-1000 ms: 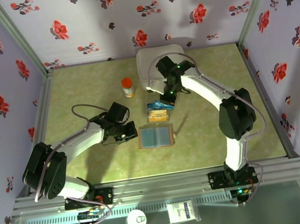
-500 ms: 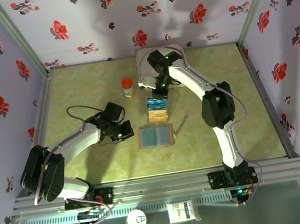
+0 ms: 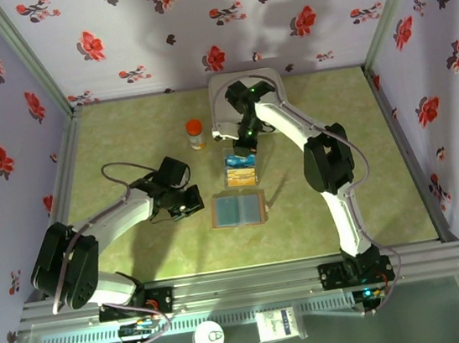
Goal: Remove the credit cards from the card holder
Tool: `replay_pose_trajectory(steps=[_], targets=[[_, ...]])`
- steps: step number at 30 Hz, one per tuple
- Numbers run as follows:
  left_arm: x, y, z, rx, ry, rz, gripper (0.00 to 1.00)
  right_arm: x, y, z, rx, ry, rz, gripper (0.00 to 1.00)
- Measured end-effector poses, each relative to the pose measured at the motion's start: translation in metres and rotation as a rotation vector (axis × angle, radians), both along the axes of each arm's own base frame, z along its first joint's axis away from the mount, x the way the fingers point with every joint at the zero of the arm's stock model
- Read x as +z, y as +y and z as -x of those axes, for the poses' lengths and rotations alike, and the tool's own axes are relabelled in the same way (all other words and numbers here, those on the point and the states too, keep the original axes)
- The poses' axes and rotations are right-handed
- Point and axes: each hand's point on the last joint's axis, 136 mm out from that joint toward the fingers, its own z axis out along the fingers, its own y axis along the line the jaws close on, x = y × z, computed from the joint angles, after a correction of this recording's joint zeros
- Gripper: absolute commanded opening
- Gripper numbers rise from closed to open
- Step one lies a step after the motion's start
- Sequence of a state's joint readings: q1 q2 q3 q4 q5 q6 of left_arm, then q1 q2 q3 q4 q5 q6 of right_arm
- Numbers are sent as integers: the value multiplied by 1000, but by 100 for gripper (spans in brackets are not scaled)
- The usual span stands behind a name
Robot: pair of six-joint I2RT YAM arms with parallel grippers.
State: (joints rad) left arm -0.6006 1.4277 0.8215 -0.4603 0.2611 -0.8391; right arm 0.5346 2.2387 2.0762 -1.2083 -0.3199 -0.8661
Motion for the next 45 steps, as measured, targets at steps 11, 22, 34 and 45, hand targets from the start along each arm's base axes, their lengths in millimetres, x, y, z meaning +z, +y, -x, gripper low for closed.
replay_pose_trajectory(steps=[11,22,34,45], targets=[[-2,1,1,1,11,-8,3,-10,-4,-3,-37,2,-2,27],[-6,-4,-4,-6,20,-6,0,16,-5,1,-335,-82,-150,27],[-12,-20,-12,-34,27,44,0,1,19,33,-762,4,-293,23],[-22,-30,-7,-82,42,50,0,-17,24,57,-1094,84,-310,16]])
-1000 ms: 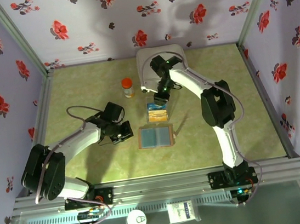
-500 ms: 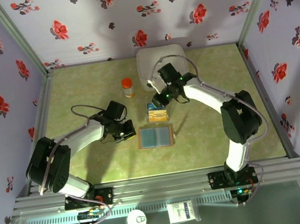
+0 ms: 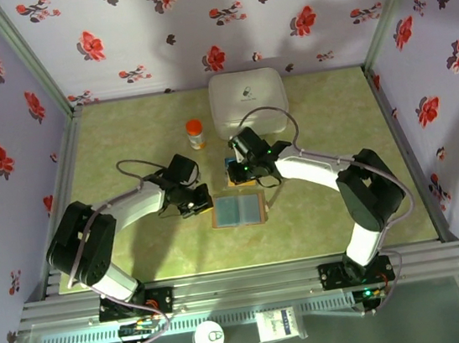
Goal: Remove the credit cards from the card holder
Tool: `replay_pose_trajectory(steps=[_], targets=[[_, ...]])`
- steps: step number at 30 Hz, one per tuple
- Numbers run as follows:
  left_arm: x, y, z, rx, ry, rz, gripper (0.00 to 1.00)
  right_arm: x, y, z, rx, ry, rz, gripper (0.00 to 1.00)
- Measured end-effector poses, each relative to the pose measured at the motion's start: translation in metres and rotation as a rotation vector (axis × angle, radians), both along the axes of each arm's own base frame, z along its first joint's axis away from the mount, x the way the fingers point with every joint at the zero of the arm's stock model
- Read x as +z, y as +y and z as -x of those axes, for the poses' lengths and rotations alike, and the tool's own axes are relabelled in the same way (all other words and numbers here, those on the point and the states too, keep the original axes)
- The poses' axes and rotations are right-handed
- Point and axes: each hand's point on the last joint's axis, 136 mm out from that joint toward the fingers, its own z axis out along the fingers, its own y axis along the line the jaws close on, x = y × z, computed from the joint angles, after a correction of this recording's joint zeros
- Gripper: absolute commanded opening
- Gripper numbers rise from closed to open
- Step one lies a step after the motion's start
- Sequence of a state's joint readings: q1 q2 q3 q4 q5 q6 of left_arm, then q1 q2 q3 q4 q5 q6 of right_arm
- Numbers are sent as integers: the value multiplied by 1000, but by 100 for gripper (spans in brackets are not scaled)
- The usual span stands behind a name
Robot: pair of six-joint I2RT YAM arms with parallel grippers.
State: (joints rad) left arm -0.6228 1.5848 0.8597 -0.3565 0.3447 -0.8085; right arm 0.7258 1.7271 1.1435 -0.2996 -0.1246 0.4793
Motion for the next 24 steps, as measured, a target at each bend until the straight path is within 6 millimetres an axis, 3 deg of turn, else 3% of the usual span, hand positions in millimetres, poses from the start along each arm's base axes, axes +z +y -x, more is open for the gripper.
replay_pose_trajectory(steps=[7,24], targets=[[-4,-1,1,-6,-1,1,0,-4,0,7,-102,74,-20,21],[-21,0,14,-25,36,-17,0,-24,12,45,-142,219,-62,34]])
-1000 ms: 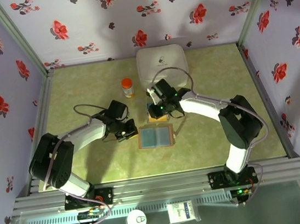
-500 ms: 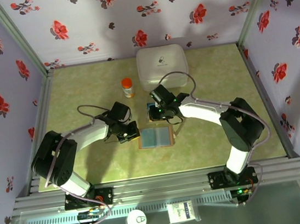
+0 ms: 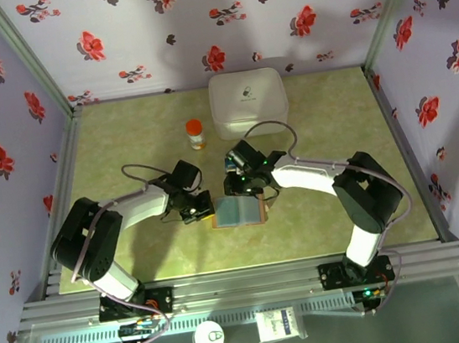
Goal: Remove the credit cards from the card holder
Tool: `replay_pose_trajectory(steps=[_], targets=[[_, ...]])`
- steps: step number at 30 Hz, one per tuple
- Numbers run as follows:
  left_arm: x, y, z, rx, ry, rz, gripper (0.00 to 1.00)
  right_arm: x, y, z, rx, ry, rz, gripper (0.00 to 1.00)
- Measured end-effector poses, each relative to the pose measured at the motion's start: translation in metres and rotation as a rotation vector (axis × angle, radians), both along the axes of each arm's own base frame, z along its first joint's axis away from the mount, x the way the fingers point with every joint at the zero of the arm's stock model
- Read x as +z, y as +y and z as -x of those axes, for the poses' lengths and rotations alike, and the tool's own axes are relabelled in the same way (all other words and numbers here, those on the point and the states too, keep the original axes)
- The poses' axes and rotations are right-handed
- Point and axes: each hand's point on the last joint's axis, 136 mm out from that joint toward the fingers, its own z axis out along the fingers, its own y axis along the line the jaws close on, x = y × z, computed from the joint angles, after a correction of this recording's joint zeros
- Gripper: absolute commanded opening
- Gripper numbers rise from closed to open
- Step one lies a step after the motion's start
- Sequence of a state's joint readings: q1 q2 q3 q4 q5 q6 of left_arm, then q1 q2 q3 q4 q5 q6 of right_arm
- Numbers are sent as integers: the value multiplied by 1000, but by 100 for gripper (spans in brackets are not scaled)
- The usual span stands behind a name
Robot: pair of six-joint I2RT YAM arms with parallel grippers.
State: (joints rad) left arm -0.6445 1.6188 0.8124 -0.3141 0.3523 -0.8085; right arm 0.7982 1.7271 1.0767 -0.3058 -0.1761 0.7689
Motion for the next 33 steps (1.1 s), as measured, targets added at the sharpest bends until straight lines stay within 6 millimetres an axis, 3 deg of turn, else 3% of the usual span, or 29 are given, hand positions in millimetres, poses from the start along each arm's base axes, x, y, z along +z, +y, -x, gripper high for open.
replay_pose_trajectory(steps=[8,33], targets=[[0,0,0,0,1,0,0,-10,5,19,-1,62,-23,33],[-1,1,1,0,5,-4,0,-20,17,36,-9,129,-96,31]])
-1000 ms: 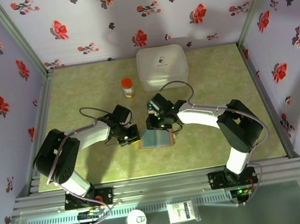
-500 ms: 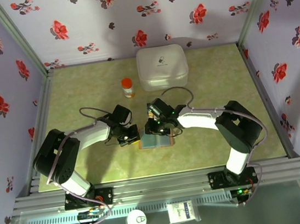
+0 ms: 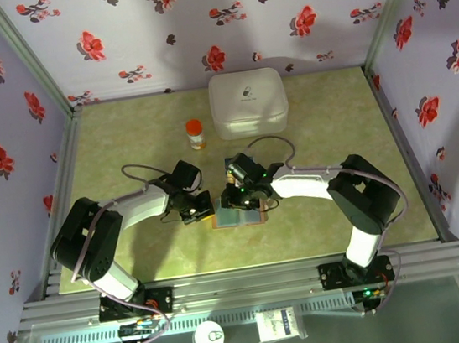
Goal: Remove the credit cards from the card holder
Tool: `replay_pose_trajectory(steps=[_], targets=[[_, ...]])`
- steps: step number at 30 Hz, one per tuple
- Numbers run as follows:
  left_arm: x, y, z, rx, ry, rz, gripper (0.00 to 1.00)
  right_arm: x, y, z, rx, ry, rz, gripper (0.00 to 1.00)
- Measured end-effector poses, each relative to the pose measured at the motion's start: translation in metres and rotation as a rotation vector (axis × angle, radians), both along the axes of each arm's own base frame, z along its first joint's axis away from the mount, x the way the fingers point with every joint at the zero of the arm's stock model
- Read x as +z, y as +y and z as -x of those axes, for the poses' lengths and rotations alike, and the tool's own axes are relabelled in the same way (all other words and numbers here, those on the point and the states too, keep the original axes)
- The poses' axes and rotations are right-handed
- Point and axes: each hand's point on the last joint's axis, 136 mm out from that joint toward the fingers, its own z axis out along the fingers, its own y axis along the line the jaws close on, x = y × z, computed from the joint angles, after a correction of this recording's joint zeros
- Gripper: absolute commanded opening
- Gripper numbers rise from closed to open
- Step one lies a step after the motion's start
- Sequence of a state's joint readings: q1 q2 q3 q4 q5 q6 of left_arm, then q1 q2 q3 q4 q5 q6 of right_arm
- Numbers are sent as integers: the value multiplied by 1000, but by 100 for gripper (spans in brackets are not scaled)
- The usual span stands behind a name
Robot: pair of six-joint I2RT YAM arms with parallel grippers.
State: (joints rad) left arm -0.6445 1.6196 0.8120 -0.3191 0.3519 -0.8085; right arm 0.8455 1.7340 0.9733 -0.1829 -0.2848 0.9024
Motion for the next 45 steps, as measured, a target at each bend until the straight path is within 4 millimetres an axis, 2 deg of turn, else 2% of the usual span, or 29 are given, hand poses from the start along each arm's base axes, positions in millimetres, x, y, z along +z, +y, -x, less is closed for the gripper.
replay_pose_trajectory(steps=[21,37,45], targets=[[-1,1,2,-1,8,-7,0,-12,-9,2,-9,16,57,31],[-1,3,4,-3,19,-18,0,-13,-16,3,-14,5,78,30],[15,-3,1,-12,-16,-3,0,-14,-17,4,-15,-16,53,30]])
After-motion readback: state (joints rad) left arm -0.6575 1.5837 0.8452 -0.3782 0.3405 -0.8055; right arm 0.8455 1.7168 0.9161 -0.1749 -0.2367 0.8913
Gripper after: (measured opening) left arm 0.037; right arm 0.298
